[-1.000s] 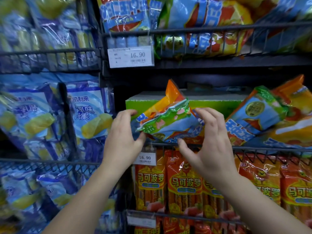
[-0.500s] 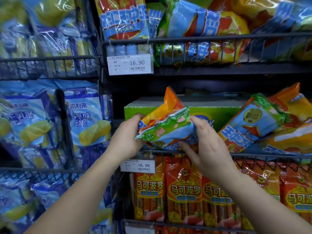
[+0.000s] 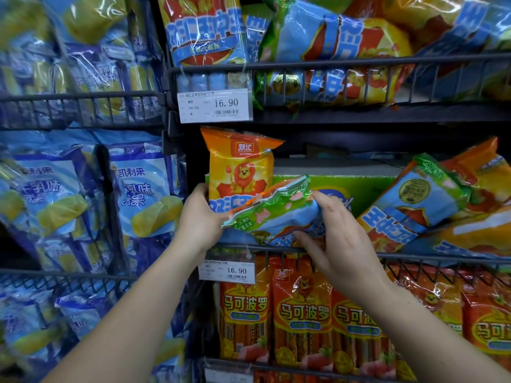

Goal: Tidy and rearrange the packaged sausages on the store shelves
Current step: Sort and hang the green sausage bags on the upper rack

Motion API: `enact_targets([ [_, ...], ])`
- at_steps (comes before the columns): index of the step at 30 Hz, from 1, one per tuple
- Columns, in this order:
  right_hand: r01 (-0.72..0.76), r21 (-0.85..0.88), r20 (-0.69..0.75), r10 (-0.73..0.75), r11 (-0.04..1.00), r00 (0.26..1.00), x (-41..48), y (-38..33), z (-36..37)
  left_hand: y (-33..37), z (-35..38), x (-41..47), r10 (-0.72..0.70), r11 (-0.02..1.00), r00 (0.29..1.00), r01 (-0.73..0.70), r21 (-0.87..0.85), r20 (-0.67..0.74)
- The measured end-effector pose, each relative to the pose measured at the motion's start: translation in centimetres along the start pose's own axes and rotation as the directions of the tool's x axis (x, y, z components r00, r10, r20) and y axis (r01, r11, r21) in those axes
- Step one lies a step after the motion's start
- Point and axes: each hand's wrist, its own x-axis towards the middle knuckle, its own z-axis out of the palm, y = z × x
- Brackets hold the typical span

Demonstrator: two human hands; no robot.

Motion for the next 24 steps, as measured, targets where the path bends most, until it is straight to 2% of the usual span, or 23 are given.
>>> enact_targets([
  [3,-0.015,-0.002,0.002,0.015,1.0,1.0,-0.1,-0.1,0.1,0.5,-0.1,-0.3,0.008,0.999,1.0,-0.007,-0.054,0.027],
  [6,-0.028,-0.024,-0.008,0.028,0.999,1.0,-0.2,-0.3,0.2,1.1,-0.4,-0.5,-0.005,0.978,0.999,0.013,-0.209,0.041],
  [10,-0.029,-0.051,-0.003,0.029,0.998,1.0,-0.2,-0.5,0.1,1.5,-0.8,-0.5,0.0,0.958,0.998,0.016,-0.285,0.057],
  [15,-0.048,-0.065,0.015,0.049,0.997,0.999,-0.2,-0.6,0.0,1.5,-0.8,-0.1,0.019,0.973,1.0,-0.021,-0.232,-0.012],
  [24,-0.056,-0.082,0.012,0.057,0.995,0.998,-0.3,-1.0,0.3,2.0,-0.2,0.5,-0.033,0.991,0.998,0.025,-0.13,-0.061],
])
